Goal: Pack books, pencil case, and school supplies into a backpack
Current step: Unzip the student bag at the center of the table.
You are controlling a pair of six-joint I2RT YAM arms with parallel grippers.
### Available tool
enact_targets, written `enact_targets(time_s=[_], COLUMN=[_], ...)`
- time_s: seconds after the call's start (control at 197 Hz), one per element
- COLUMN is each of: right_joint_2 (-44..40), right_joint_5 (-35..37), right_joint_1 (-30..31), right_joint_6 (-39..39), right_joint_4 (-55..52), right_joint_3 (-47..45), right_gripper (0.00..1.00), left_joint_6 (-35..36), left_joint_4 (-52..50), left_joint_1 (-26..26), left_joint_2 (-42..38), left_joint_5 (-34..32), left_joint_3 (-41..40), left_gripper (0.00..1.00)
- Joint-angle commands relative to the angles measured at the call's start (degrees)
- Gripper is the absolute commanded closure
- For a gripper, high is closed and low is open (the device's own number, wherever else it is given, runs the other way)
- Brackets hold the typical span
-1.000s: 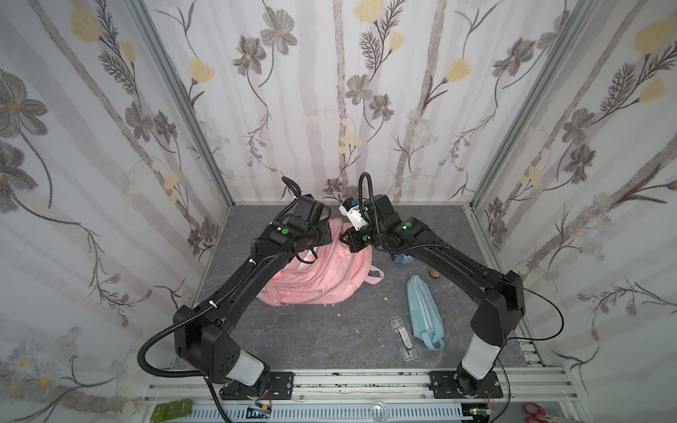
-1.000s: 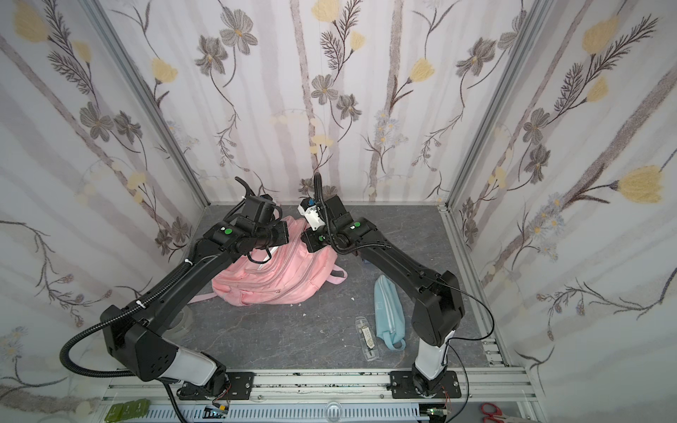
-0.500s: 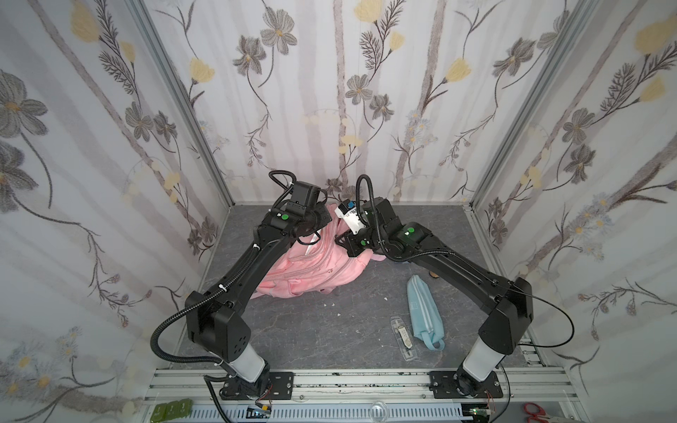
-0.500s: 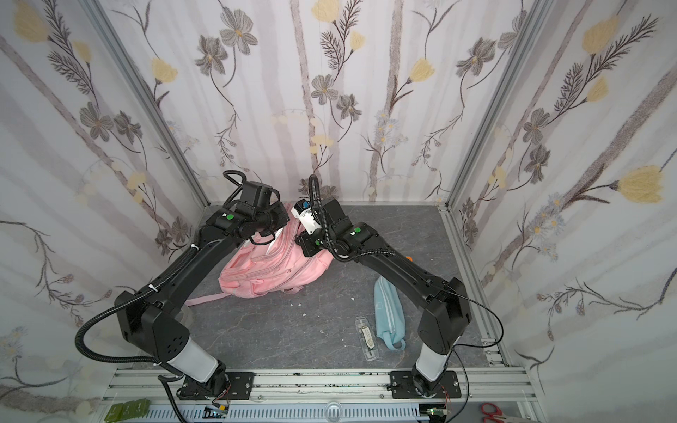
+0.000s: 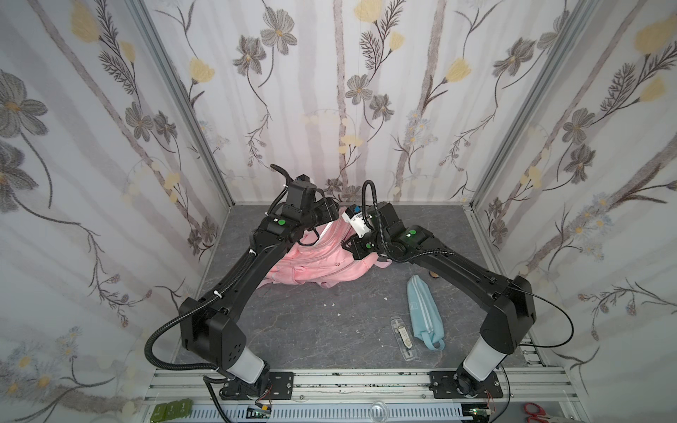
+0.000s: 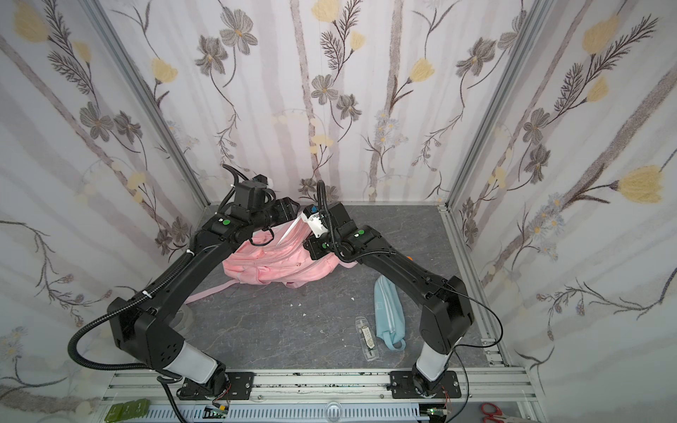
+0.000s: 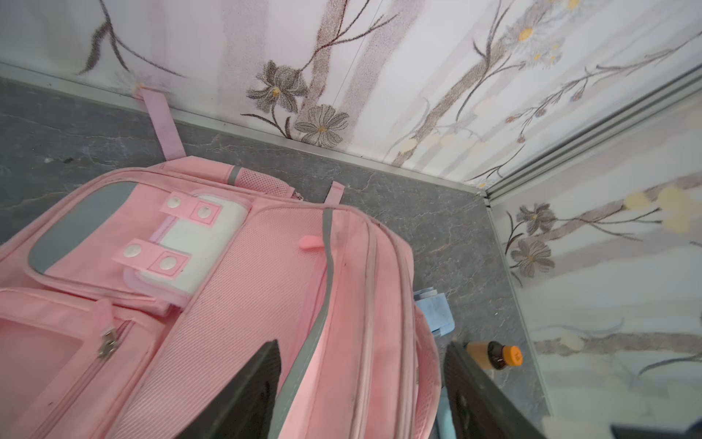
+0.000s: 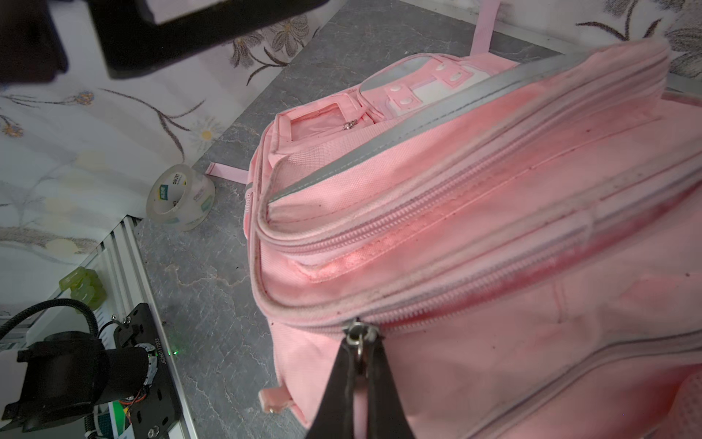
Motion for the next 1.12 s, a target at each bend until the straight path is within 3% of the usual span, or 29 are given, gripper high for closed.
enact_targets(time_s=[0.0,0.198,0.346,0.524,0.702,0.753,0.839,0.925,1.114], right_joint_2=[0.95,0.54,-0.72,-1.86,-2.55,-2.45,-2.45,-2.40,-2.41], right_joint_5=[-2.96,-3.87,-4.11,-3.08,-3.20,-3.31,-3.58,-3.75,-4.46], right_joint_1=[-0.80,-0.84,-0.82,-0.85,-0.98,-1.05,-1.36,-1.37,-1.54], right_joint_6=[-2.15,-4.86,-4.42,-3.67,-4.45,-4.71,-4.68,-4.65,-4.68], right_joint_4=[9.23,8.81,9.45,10.03,9.69,9.26,9.05,9.16,8.81], right_joint_3=[0.12,-2.06,-4.40,-5.85,-6.33,-6.08,-5.89,-5.90,-5.82], right_gripper=[1.00,1.00,1.00,1.00,1.00,1.00,1.00,1.00,1.00], left_joint_6=[11.35,21.28,27.93,31.64,32.01,32.20,33.61,34.48,34.93], left_joint_4=[-1.38,3.62,5.81,5.37,4.77,3.96,2.17,2.06,2.45], left_joint_1=[0.01,-0.04,-0.03,-0.06,-0.03,-0.03,-0.03,-0.01,0.01], left_joint_2=[-2.78,-7.26,-6.65,-4.56,-3.78,-3.77,-4.24,-5.10,-3.67], left_joint_5=[2.40,2.14,3.10,3.70,2.84,3.16,5.78,8.14,6.45], left_joint_3=[-5.78,-16.03,-17.09,-16.03,-15.07,-14.68,-13.84,-14.39,-15.17], left_gripper=[0.30,0.31,0.34,0.54,0.64,0.62,0.41,0.38,0.59])
